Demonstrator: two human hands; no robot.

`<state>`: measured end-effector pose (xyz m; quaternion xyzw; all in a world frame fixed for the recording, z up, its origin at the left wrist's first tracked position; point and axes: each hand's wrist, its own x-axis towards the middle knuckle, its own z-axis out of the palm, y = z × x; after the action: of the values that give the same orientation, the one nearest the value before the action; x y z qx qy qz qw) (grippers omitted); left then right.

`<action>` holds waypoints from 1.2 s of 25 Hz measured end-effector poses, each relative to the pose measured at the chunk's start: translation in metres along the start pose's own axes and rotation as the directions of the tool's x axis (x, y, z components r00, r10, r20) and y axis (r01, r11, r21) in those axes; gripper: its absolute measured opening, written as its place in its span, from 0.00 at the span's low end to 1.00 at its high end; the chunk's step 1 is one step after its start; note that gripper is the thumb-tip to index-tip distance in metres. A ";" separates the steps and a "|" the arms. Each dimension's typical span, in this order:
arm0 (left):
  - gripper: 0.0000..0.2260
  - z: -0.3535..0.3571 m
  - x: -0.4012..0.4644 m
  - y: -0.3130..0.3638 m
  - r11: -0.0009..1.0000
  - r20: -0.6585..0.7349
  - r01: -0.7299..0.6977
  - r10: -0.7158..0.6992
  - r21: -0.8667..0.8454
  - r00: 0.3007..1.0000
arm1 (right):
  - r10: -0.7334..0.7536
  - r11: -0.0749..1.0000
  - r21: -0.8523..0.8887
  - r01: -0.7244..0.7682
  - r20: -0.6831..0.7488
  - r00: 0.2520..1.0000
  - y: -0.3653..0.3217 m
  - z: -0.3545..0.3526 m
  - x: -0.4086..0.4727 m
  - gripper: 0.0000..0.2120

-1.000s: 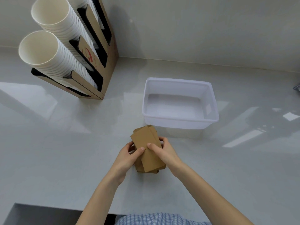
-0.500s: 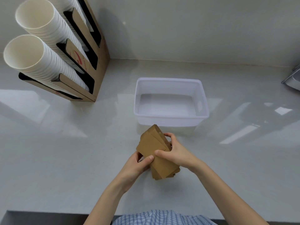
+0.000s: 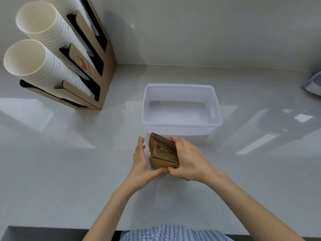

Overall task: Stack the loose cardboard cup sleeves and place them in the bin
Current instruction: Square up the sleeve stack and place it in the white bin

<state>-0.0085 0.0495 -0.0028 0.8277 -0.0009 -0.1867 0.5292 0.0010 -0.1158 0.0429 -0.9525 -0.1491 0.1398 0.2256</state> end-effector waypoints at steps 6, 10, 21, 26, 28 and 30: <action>0.48 -0.010 0.005 -0.005 0.985 0.088 -0.122 0.111 0.125 0.990 | -0.077 0.995 -0.060 0.080 0.053 0.996 0.003 0.020 0.000 0.38; 0.41 -0.006 0.006 -0.015 0.980 0.087 -0.150 0.139 0.130 0.986 | -0.038 0.998 -0.046 0.041 0.067 0.997 0.011 0.027 -0.004 0.38; 0.36 -0.009 0.010 -0.016 0.973 0.111 -0.152 0.135 0.173 0.985 | 0.117 0.966 0.219 -0.138 0.108 0.987 0.043 0.021 -0.029 0.56; 0.37 -0.008 0.008 -0.017 0.968 0.137 -0.159 0.134 0.192 0.981 | 0.169 0.930 0.312 -0.196 0.110 0.979 0.050 0.042 -0.032 0.53; 0.37 -0.008 0.007 -0.018 0.957 0.156 -0.180 0.147 0.227 0.977 | 0.188 0.910 0.366 -0.195 0.053 0.981 0.048 0.047 -0.026 0.51; 0.35 -0.008 0.008 -0.018 0.959 0.165 -0.184 0.151 0.214 0.975 | 0.204 0.891 0.411 -0.194 0.021 0.979 0.048 0.049 -0.022 0.51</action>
<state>-0.0023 0.0625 -0.0184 0.8637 -0.1316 -0.2005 0.4433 -0.0252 -0.1448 -0.0176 -0.8956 -0.0155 0.1798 0.4067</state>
